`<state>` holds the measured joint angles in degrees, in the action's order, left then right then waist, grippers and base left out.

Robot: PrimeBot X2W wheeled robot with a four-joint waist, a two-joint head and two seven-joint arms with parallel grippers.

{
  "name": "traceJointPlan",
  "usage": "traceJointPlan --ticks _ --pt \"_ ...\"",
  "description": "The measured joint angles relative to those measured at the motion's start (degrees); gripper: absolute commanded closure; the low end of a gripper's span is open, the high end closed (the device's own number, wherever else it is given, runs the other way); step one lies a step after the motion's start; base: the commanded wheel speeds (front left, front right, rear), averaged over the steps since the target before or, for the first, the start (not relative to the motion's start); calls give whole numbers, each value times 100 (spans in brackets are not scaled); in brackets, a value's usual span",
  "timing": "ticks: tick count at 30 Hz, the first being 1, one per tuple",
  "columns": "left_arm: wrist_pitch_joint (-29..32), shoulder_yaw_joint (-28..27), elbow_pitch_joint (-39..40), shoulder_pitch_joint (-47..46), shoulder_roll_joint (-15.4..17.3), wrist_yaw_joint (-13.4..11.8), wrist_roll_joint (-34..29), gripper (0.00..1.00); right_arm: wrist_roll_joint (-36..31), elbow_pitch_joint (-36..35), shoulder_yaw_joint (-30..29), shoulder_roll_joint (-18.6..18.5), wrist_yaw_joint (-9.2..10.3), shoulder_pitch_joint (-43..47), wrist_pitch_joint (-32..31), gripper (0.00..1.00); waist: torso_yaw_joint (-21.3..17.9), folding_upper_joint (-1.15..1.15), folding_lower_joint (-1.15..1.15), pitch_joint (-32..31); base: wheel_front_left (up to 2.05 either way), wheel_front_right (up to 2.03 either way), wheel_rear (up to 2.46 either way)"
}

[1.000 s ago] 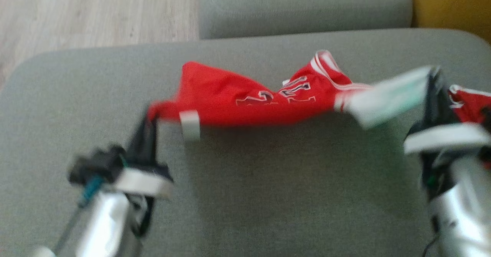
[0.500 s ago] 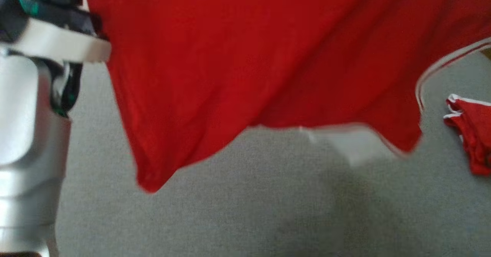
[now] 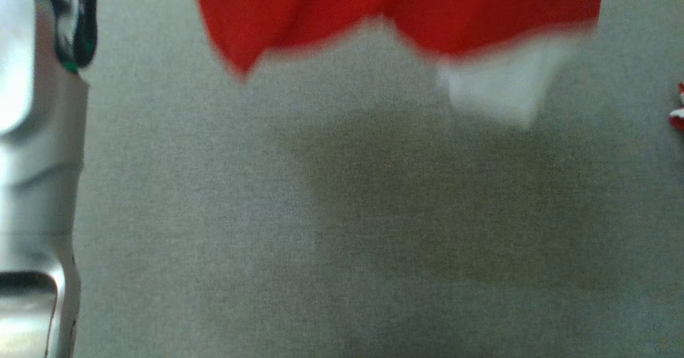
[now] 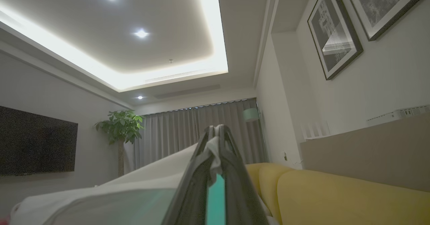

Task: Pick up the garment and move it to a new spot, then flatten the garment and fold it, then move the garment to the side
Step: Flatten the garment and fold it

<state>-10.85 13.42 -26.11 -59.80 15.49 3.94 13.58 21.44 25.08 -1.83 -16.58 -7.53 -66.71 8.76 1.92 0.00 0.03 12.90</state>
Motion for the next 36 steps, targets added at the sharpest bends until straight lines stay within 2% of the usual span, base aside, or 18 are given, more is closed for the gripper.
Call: traceJointPlan --ticks 3,7,12,17,25,29,36 --pt "-238 -31 -205 -347 -88 -41 -2 100 -23 363 -107 5 0 -415 296 100 -16 0 0 208 0 0 0" --pt "-294 -44 -614 -90 -244 -32 124 100 98 711 84 14 0 -109 336 100 -92 0 -1 205 0 0 0" --pt "-360 -88 -1024 1106 -522 15 447 100 597 783 254 36 0 1351 248 100 -193 0 -3 70 0 0 0" --pt "-360 -305 -1326 2757 -921 15 751 100 1111 636 386 276 0 3223 129 100 -337 0 -3 -98 0 0 0" --pt "-360 -680 -1227 4619 -1223 14 647 100 1592 -35 548 582 0 5410 73 100 -480 0 -4 -509 0 0 0" --pt "-359 -846 -995 5297 -1292 26 642 100 1727 -319 524 691 0 6228 34 100 -509 0 -4 -791 0 0 0" --pt "-359 -871 -673 6229 -1300 187 535 100 1775 -998 391 800 0 7514 -227 100 -515 0 -5 -1168 0 0 0"
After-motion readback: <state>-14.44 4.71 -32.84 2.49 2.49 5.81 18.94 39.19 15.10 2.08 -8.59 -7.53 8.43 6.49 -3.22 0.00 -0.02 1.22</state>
